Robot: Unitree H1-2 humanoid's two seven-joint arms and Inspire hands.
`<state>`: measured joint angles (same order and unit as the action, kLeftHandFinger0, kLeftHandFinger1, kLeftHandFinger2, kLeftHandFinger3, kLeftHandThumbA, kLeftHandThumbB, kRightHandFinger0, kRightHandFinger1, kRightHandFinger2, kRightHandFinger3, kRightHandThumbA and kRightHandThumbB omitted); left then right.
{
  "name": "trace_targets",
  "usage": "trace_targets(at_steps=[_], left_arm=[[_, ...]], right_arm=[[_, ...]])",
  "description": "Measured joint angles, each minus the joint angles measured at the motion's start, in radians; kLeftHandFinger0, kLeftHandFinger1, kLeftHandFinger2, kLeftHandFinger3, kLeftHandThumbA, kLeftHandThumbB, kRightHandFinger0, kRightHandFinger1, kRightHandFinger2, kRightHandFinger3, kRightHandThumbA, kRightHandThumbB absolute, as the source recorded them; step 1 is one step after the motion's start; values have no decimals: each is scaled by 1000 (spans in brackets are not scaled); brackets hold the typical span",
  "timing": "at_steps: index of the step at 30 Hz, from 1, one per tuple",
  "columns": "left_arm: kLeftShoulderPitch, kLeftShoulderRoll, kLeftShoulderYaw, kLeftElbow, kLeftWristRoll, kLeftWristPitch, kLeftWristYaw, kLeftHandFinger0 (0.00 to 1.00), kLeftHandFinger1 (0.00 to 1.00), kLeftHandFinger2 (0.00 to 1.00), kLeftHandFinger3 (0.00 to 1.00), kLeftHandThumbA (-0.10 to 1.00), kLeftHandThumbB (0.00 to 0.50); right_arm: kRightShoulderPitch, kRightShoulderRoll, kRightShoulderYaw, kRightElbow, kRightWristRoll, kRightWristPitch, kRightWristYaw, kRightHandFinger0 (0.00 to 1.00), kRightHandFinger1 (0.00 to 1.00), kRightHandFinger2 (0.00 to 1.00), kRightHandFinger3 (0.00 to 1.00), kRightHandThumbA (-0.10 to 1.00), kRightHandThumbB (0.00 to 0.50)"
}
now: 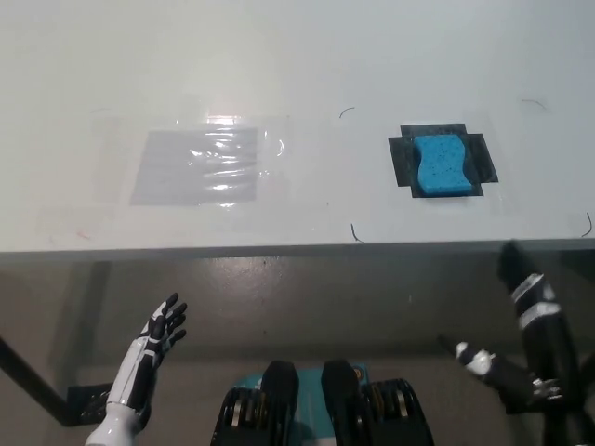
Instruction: A soft sponge is kept on the balc marked spot on the table infront of the robot and it uses its right hand fist to press down on it and drrags it across the table in a back and forth manner twice to clean it
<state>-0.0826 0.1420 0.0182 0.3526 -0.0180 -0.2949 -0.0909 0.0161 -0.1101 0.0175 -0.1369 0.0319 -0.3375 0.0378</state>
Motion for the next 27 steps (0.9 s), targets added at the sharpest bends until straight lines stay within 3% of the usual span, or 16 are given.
trace_targets(at_steps=[6,9,11,12,13,14,15,19,20,21,22,24,27], left_arm=[[0,0,0,5,-2,-7,-4,1000,1000,1000,1000,1000,457],[0,0,0,8,-2,-9,-6,1000,1000,1000,1000,1000,451],[-1,0,0,10,-2,-9,-8,1000,1000,1000,1000,1000,450],[-1,0,-1,11,-2,-9,-9,1000,1000,1000,1000,1000,446],[-1,0,-1,13,-2,-9,-9,1000,1000,1000,1000,1000,446],[0,0,-1,16,-2,-9,-9,1000,1000,1000,1000,1000,447],[-1,-1,-1,19,-2,-9,-10,1000,1000,1000,1000,1000,448],[1,0,-1,32,-2,-9,-10,1000,1000,1000,1000,1000,455],[1,0,-2,34,-2,-9,-10,1000,1000,1000,1000,1000,458],[1,0,-1,34,-2,-9,-10,1000,1000,1000,1000,1000,455],[1,0,-1,34,-2,-9,-10,1000,1000,1000,1000,1000,457],[0,0,-2,34,-2,-9,-11,1000,1000,1000,1000,1000,458],[-1,0,-2,33,-2,-10,-12,1000,1000,1000,1000,1000,444]], right_arm=[[-75,-107,-46,-219,68,43,8,1000,1000,1000,1000,1000,384],[-175,-152,-85,-312,108,87,2,1000,1000,1000,1000,1000,363],[-262,-170,-108,-341,133,116,-4,1000,1000,1000,1000,1000,311],[-309,-174,-120,-348,150,134,-9,688,804,854,956,1000,236],[-344,-175,-127,-352,162,149,-13,373,403,491,599,1000,198],[-401,-178,-136,-353,188,179,-19,54,60,80,166,1000,207],[-438,-180,-143,-352,203,195,-22,2,2,3,7,1000,194],[-569,-187,-153,-336,256,279,-31,0,0,0,0,1000,183],[-593,-187,-154,-327,268,296,-33,0,0,0,0,1000,211],[-627,-185,-155,-311,285,323,-38,0,0,0,11,1000,203],[-655,-181,-156,-295,295,341,-41,0,0,0,0,1000,238],[-724,-168,-158,-247,315,383,-48,0,0,0,0,1000,241],[-836,-138,-157,-117,329,434,-58,0,0,0,0,1000,182]])
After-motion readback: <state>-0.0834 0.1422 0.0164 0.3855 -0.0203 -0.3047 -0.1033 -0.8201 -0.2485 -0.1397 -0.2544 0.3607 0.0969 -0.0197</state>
